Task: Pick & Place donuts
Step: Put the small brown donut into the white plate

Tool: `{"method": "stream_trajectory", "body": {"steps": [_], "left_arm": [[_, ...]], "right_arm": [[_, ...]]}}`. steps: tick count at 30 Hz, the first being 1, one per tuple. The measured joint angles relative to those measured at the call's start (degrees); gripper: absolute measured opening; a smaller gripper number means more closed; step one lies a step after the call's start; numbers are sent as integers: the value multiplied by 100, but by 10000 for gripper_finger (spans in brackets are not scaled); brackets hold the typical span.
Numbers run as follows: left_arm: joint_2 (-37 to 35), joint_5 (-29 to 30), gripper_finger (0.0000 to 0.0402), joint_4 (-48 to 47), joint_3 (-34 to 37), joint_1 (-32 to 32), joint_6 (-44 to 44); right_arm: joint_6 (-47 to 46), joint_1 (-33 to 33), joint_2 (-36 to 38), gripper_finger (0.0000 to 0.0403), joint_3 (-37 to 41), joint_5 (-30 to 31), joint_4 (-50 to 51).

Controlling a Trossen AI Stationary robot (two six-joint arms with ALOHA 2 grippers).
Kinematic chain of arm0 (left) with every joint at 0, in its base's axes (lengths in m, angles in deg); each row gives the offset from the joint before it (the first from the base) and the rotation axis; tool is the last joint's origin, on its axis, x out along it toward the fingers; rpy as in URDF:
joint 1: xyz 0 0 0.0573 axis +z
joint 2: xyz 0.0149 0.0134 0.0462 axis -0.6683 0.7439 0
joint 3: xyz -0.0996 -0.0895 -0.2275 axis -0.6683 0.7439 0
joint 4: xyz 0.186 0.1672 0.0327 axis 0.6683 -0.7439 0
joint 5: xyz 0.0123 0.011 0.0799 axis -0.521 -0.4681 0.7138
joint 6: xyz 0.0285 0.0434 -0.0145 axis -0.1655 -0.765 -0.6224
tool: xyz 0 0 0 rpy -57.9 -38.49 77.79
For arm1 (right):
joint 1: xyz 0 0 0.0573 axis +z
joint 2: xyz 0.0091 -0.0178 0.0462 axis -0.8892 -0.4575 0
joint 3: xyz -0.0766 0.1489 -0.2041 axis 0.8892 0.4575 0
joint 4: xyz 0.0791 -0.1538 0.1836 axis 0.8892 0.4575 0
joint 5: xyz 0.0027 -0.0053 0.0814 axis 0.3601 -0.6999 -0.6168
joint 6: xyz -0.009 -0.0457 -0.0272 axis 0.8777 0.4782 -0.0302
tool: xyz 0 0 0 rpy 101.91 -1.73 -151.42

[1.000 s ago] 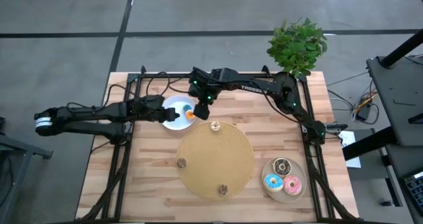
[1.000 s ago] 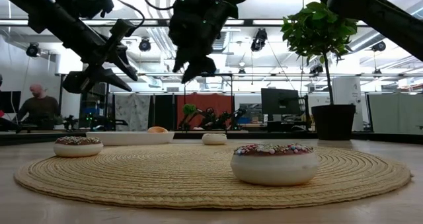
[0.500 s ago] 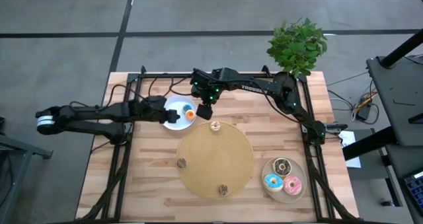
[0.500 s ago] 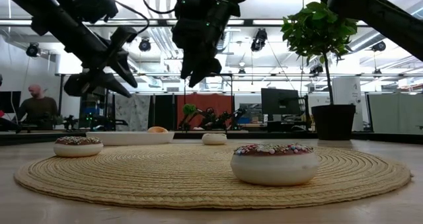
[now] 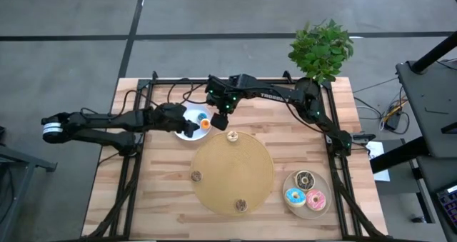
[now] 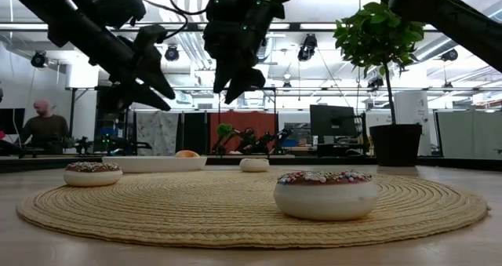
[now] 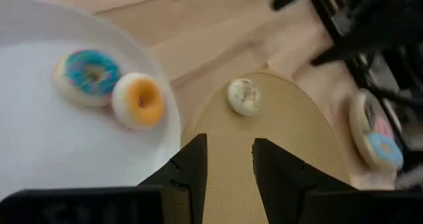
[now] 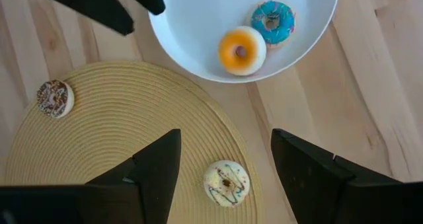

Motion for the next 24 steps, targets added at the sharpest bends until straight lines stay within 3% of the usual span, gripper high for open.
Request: {"method": "stream_trajectory", "body": {"steps": [4, 18, 24], "left_arm": [[-31, -40, 94, -61, 0, 53, -341], [-36, 137, 95, 89, 0, 147, 356], [-36, 147, 95, 89, 0, 149, 452]], "right_arm": [[21, -1, 43, 224, 0, 4, 227], [1318, -3, 773, 224, 15, 26, 342], [1457, -3, 1036, 224, 16, 28, 438]]}}
